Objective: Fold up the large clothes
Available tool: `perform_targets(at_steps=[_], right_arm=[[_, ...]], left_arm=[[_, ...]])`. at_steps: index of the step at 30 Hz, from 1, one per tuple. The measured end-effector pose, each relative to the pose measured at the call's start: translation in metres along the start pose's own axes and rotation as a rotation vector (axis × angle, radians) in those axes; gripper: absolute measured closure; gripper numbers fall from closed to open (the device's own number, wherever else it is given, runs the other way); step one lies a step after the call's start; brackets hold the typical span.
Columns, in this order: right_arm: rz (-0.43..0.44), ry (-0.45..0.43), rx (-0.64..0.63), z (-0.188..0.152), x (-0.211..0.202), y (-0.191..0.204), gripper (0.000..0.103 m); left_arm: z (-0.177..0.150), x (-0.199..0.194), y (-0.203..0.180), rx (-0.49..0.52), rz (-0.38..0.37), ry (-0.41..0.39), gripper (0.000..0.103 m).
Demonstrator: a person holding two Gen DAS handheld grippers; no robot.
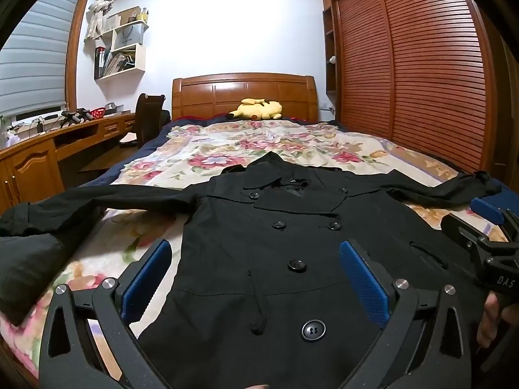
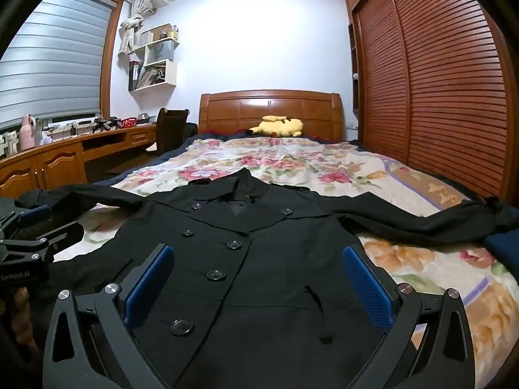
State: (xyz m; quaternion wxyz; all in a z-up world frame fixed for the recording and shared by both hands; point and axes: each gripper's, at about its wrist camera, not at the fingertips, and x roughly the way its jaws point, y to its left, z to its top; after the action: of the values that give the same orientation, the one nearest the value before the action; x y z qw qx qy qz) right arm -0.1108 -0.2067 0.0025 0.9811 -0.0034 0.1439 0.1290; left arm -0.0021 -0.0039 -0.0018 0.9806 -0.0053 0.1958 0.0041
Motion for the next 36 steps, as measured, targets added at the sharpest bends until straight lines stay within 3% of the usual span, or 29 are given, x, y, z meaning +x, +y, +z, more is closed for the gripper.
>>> perform_targets(at_steps=[36], right_arm=[[-0.002, -0.005, -0.003, -0.0034, 0.0007, 0.0015, 0.0]], left_arm=[[0.006, -0.0009, -0.0024, 0.015, 0.013, -0.014, 0.0]])
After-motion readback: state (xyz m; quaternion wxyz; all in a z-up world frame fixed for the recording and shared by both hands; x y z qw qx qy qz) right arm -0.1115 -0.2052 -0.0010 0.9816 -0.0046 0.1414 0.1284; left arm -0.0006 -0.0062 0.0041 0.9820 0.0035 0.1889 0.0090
